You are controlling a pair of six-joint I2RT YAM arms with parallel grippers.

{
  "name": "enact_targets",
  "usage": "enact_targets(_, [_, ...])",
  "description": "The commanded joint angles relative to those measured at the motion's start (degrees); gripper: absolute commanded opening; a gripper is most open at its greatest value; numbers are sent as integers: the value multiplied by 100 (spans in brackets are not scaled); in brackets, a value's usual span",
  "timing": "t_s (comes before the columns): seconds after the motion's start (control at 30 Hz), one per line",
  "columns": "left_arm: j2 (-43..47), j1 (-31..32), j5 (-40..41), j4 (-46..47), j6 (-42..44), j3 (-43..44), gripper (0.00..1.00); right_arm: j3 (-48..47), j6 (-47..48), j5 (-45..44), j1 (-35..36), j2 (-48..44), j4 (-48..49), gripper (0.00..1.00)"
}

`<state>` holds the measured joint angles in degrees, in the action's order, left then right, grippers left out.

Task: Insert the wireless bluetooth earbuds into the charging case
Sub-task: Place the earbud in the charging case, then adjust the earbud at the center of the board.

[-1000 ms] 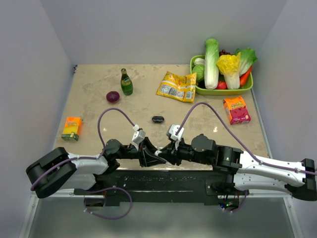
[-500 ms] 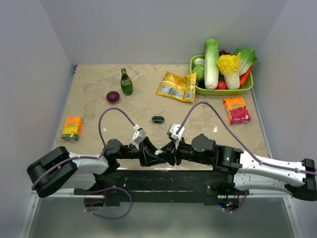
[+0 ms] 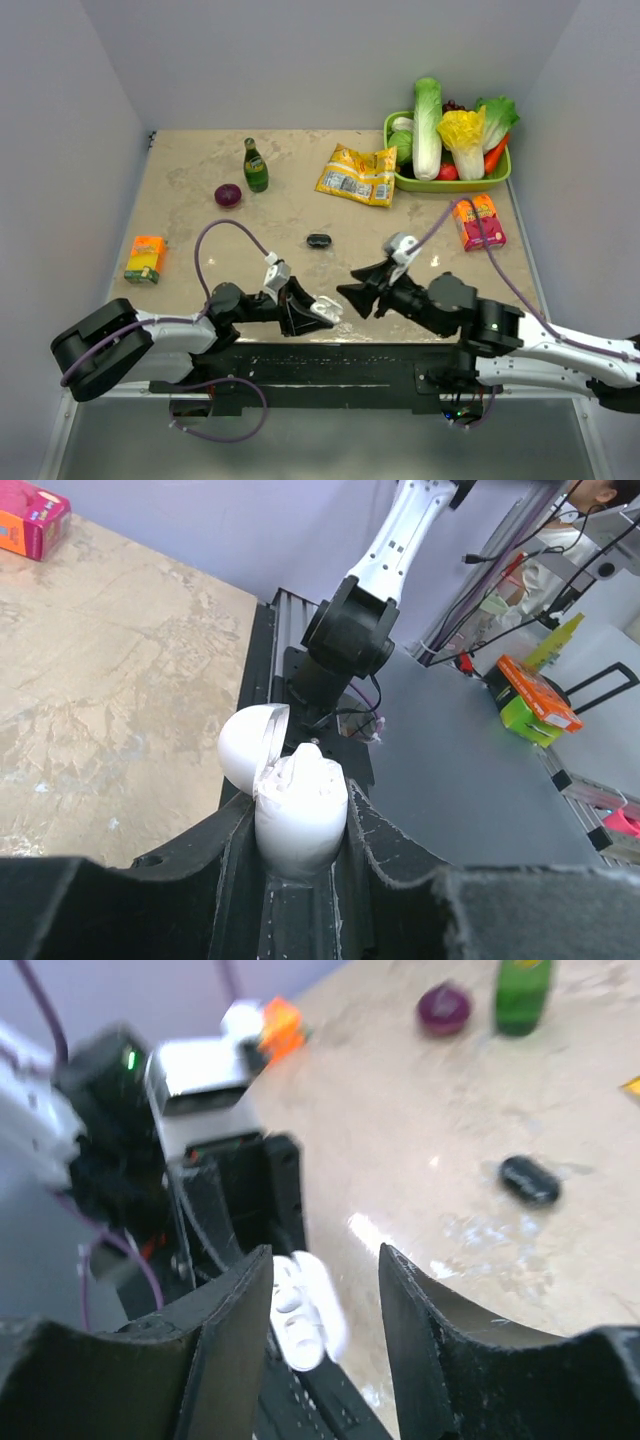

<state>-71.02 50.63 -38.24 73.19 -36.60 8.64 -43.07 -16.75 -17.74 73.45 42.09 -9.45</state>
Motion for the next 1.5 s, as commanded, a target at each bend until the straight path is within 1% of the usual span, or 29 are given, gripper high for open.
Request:
enact_targets(0.0, [649, -36, 438, 2528, 407, -240, 0, 150, -460, -1790, 11, -842, 68, 51])
enact_targets(0.07, [966, -36, 589, 2219, 661, -363, 0, 141, -574, -1987, -6, -633, -258, 52])
enact_targets(0.1, [1307, -36, 711, 1895, 750, -398, 0, 158, -609, -2032, -15, -518, -328, 52])
enact_targets(0.13, [1493, -36, 782, 1736, 829, -477, 0, 167, -627, -1962, -24, -387, -364, 52])
enact_targets(0.17, [1669, -36, 852, 1560, 952, -513, 0, 237, -627, -1892, -41, -264, -329, 53])
enact_targets(0.2, [2054, -45, 1018, 1228, 1023, -556, 0, 298, -627, -1813, -59, -10, -259, 53])
enact_targets(0.27, [2442, -45, 1221, 874, 1163, -688, 0, 492, -558, -1383, -190, 272, 48, 54])
enact_targets(0.3, [2792, -45, 1396, 516, 1225, -732, 0, 536, -566, -1242, -252, 674, 136, 54])
enact_targets(0.33, [2952, -45, 1494, 338, 1286, -811, 0, 606, -583, -1067, -374, 878, 293, 54])
enact_targets(0.4, [3321, -45, 1688, 22, 1331, -864, 0, 703, -557, -592, -445, 1292, 540, 50])
enact_targets(0.43, [3410, -45, 1732, -41, 1357, -1012, 0, 817, -548, -443, -489, 1624, 854, 49])
enact_targets(0.47, [3481, -45, 1758, -111, 1366, -1057, 0, 887, -557, -206, -507, 1758, 936, 45])
enact_targets(0.5, [3560, -45, 1776, -129, 1366, -1119, 0, 966, -557, -82, -533, 1890, 1224, 42])
enact_targets(0.57, [3578, -45, 1811, -129, 1375, -1172, 0, 1081, -601, 364, -717, 2338, 1638, 33])
enact_targets(0.63, [3543, -45, 1820, -121, 1366, -1216, 0, 1090, -610, 490, -797, 2837, 1928, 23])
enact_targets(0.7, [3438, -45, 1802, -16, 1366, -1242, 0, 1073, -610, 691, -850, 3164, 2096, 21])
enact_targets(0.9, [3279, -36, 1802, 283, 1305, -1365, 0, 915, -610, 1070, -903, 4131, 2597, 21])
enact_targets(1.0, [3323, -36, 1776, 310, 1278, -1418, 0, 835, -619, 1088, -903, 4395, 2720, 27])
enact_targets(1.03, [3349, -36, 1785, 301, 1269, -1436, 0, 818, -636, 1045, -894, 4422, 2773, 33])
enact_targets(1.13, [3481, -36, 1802, 196, 1278, -1453, 0, 809, -654, 948, -903, 4449, 2896, 38])
enact_targets(1.27, [3683, -36, 1855, -32, 1322, -1471, 0, 844, -654, 763, -938, 4343, 3063, 39])
enact_targets(1.37, [3745, -36, 1881, -94, 1357, -1480, 0, 721, -592, 780, -1025, 4475, 3011, 39])
enact_targets(1.4, [3745, -36, 1881, -94, 1357, -1471, 0, 704, -584, 920, -1043, 4510, 3011, 38])
enact_targets(1.47, [3745, -36, 1873, -103, 1349, -1471, 0, 721, -583, 1061, -1061, 4528, 3168, 33])
